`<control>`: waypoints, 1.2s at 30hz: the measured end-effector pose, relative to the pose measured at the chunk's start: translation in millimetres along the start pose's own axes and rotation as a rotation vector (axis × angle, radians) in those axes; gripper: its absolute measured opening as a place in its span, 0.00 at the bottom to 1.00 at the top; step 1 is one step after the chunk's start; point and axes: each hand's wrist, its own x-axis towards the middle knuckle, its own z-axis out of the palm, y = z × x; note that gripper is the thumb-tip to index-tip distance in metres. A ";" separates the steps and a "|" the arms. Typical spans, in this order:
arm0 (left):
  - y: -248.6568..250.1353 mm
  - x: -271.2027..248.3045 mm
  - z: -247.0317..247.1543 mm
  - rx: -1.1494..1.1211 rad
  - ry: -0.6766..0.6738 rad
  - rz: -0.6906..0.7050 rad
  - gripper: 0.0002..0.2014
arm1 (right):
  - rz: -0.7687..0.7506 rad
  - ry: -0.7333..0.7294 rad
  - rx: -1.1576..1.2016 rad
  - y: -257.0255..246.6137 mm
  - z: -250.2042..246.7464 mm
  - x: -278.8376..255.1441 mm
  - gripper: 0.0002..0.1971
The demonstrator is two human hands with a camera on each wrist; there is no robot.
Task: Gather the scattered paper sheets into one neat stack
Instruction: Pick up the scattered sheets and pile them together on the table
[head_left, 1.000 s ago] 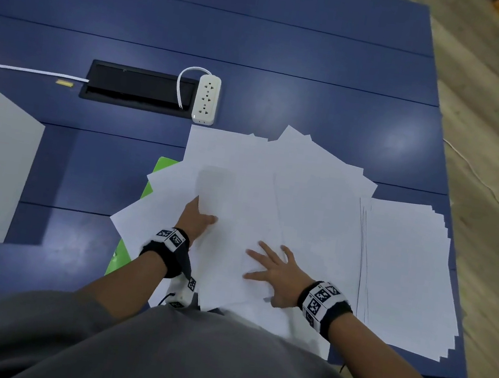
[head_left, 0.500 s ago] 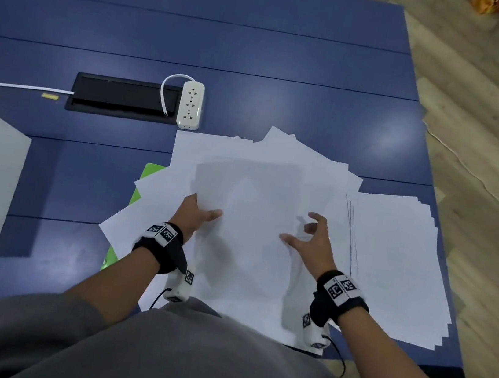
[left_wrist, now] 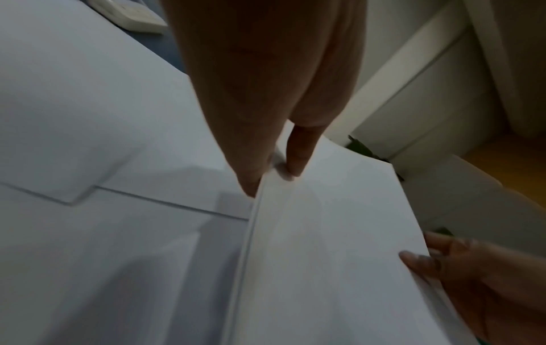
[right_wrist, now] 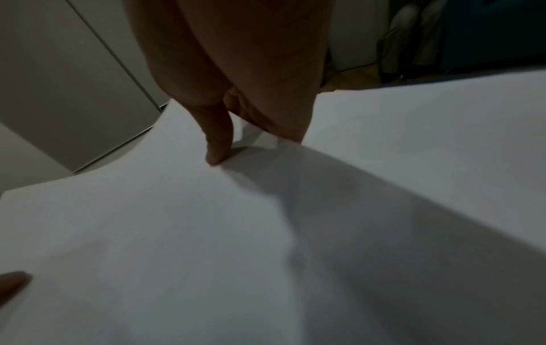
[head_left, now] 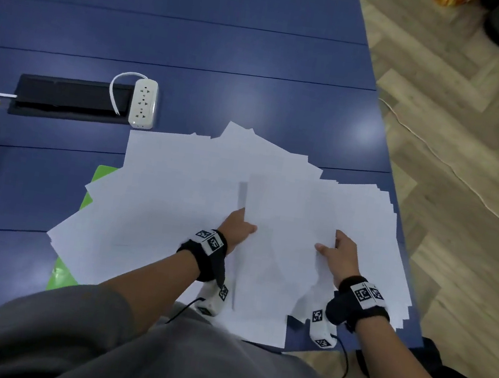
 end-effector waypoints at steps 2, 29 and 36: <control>5.0 7.3 25.9 0.184 -0.069 -0.043 0.17 | 0.041 0.037 -0.080 14.9 -18.2 15.2 0.12; 8.4 73.4 161.6 0.467 0.042 0.017 0.17 | -0.072 0.164 -0.899 49.0 -76.3 60.0 0.43; 17.1 59.0 156.4 0.489 -0.013 0.099 0.15 | -0.275 -0.166 -0.813 47.4 -41.0 45.4 0.34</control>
